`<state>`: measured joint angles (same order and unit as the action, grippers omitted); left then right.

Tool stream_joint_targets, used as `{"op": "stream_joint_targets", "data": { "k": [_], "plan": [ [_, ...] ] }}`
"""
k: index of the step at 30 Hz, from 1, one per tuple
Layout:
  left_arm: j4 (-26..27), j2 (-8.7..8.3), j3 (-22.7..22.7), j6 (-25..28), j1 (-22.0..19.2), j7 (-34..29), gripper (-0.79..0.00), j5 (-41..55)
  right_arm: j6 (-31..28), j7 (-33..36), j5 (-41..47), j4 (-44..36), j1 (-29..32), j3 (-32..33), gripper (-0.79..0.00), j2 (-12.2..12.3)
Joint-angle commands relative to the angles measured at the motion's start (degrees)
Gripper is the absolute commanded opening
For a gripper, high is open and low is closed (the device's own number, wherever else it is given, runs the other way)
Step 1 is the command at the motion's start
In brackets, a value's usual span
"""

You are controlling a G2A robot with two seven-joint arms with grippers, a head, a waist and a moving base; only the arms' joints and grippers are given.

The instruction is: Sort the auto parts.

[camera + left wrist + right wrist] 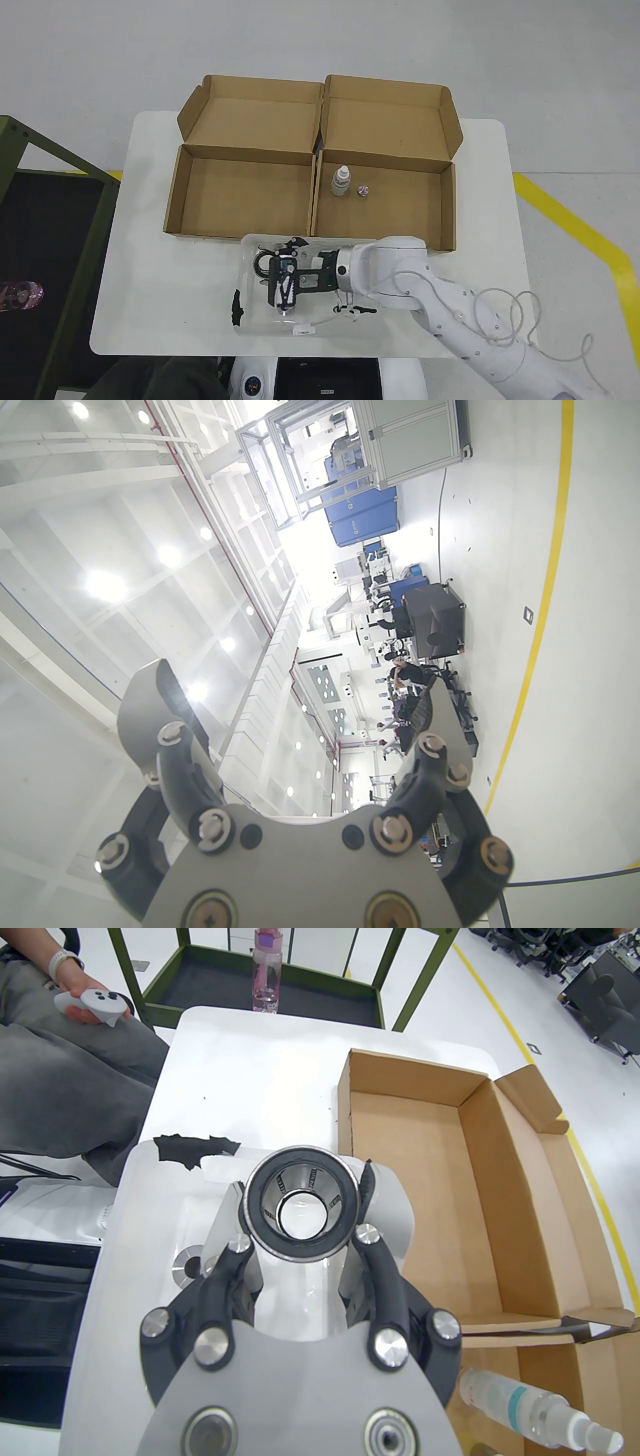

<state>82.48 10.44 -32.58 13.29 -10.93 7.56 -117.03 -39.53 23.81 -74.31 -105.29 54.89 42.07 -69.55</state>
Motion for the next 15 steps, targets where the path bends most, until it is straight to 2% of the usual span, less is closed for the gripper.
{"op": "stream_joint_targets", "data": {
  "k": [1, 9, 15],
  "plan": [
    [0.0, 0.0, 0.0, 0.0, 0.0, 0.0, 0.0, 0.0, 0.2, -0.1, 0.4, 0.1, -0.5, 0.6, -0.785, -0.1],
    [0.0, 0.0, 0.0, 0.0, 0.0, 0.0, 0.0, 0.0, 1.5, -0.4, 1.2, 0.4, -2.5, 3.3, -0.785, -0.3],
    [0.0, 0.0, 0.0, 0.0, 0.0, 0.0, 0.0, 0.0, 3.5, -0.9, 3.1, 4.4, -5.6, 3.4, -0.785, -1.2]
  ]
}}
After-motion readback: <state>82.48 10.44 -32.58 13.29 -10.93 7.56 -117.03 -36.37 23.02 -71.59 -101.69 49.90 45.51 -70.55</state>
